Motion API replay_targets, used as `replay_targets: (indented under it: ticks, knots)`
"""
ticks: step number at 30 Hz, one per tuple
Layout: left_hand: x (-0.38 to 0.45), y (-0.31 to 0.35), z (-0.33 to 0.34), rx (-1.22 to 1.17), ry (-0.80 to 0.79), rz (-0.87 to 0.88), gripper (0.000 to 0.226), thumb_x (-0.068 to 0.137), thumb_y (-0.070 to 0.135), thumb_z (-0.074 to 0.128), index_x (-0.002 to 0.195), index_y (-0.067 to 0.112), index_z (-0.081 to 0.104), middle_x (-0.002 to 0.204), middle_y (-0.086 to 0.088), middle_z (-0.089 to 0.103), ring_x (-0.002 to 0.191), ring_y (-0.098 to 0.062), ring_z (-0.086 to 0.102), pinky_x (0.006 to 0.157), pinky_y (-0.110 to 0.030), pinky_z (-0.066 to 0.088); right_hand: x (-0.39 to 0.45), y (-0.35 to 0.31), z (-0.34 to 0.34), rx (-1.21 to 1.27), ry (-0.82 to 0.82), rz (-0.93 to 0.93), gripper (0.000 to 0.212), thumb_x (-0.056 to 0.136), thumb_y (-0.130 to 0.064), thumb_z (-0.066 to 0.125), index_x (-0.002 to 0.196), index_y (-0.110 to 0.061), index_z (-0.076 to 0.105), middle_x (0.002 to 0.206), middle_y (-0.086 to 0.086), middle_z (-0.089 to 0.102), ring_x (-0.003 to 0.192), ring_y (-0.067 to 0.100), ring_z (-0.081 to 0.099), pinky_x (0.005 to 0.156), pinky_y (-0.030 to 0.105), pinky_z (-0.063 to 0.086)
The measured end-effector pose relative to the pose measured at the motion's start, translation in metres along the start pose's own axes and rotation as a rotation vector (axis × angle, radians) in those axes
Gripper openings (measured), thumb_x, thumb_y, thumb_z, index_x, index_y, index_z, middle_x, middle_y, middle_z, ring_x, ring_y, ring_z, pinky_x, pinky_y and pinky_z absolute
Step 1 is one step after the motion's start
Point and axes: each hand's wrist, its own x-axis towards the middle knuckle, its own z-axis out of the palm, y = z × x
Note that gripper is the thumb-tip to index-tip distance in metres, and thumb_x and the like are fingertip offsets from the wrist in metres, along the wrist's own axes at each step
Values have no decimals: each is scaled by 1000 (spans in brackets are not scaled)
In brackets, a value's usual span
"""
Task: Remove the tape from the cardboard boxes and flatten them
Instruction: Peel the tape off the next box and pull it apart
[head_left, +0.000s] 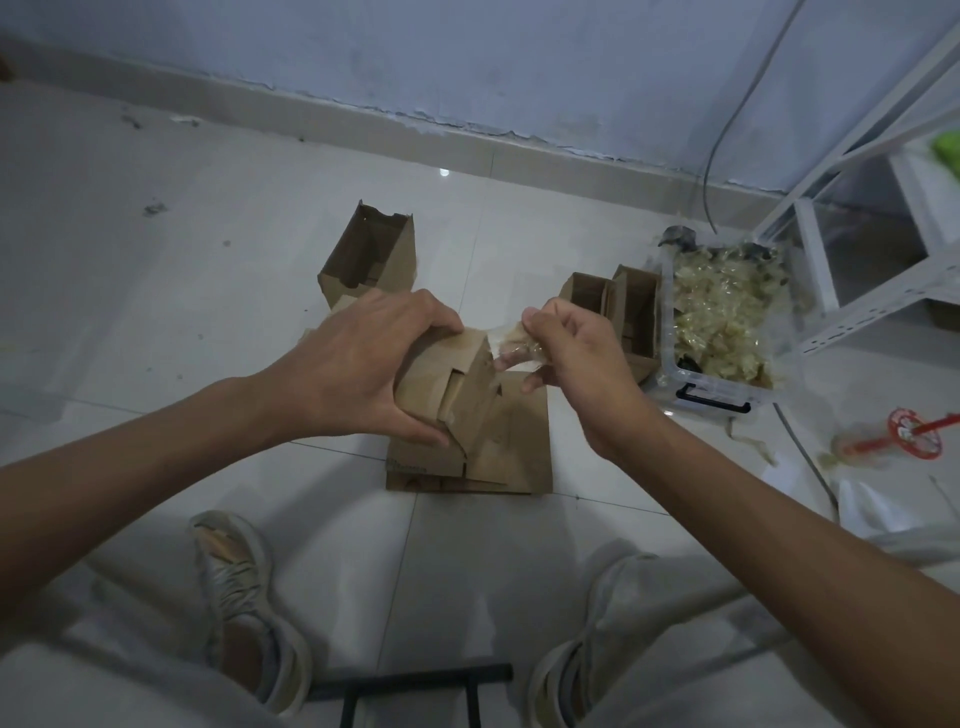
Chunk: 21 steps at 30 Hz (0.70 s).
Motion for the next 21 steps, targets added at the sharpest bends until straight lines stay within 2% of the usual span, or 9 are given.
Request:
replay_targets:
  ticks: [3, 5, 7, 10, 12, 15, 17, 19, 21]
  knots:
    - [1, 0, 3, -45, 4, 3, 100, 64, 89, 66, 140, 29, 43, 132, 6, 55, 114, -16, 55, 95, -43, 50, 1, -1, 2, 129, -4, 58, 10, 109, -15, 50, 101, -8, 49, 104, 12, 80, 70, 21, 73, 46, 23, 46]
    - [0, 1, 5, -73, 12, -1, 99, 64, 88, 69, 139, 29, 44, 130, 7, 55, 113, -14, 54, 93, -44, 51, 1, 0, 1, 215, 3, 94, 12, 108, -11, 51, 97, -12, 46, 107, 13, 80, 62, 18, 71, 44, 21, 41]
    - [1, 1, 5, -87, 15, -6, 98, 63, 87, 69, 138, 30, 44, 129, 8, 55, 111, -14, 55, 92, -45, 52, 1, 4, 1, 208, 31, 69, 24, 106, -13, 57, 86, -15, 43, 103, 16, 79, 57, 16, 67, 45, 22, 40]
    - [3, 0, 8, -58, 2, 15, 97, 64, 90, 67, 138, 30, 44, 128, 7, 56, 110, -15, 56, 91, -44, 52, 4, 7, 6, -1, 80, -62, 35, 102, -27, 68, 80, -7, 48, 85, 22, 75, 54, 19, 60, 49, 27, 45]
    - [5, -1, 10, -49, -9, 24, 97, 65, 91, 65, 137, 30, 44, 127, 6, 57, 109, -17, 57, 90, -43, 50, 7, 5, 9, -47, 36, -60, 41, 103, -36, 64, 90, 2, 57, 75, 12, 71, 57, 19, 58, 54, 28, 49]
    - [5, -3, 11, -36, -15, 25, 96, 65, 91, 65, 136, 31, 44, 126, 7, 57, 108, -16, 56, 91, -40, 48, 10, 6, 8, 12, -36, 15, 42, 110, -36, 49, 101, 3, 63, 77, 6, 65, 64, 15, 61, 60, 26, 53]
    - [5, -4, 10, -23, -17, 29, 95, 65, 90, 66, 136, 30, 45, 125, 7, 57, 108, -15, 56, 91, -37, 46, 11, 10, 5, -26, -54, -7, 32, 110, -26, 51, 102, 1, 65, 76, 9, 63, 65, 14, 61, 62, 27, 52]
    - [5, -4, 10, -17, -26, 29, 94, 64, 88, 67, 136, 31, 45, 125, 8, 57, 107, -13, 55, 91, -34, 42, 10, 13, 2, -39, -79, -23, 16, 107, -17, 58, 111, -2, 64, 75, 9, 64, 64, 13, 61, 64, 28, 52]
    - [4, -4, 12, -7, -42, 28, 94, 63, 87, 68, 136, 32, 45, 125, 8, 57, 107, -13, 54, 91, -33, 41, 9, 14, 0, -30, -84, -12, 28, 103, -12, 64, 130, -9, 56, 78, 11, 64, 67, 15, 63, 67, 29, 55]
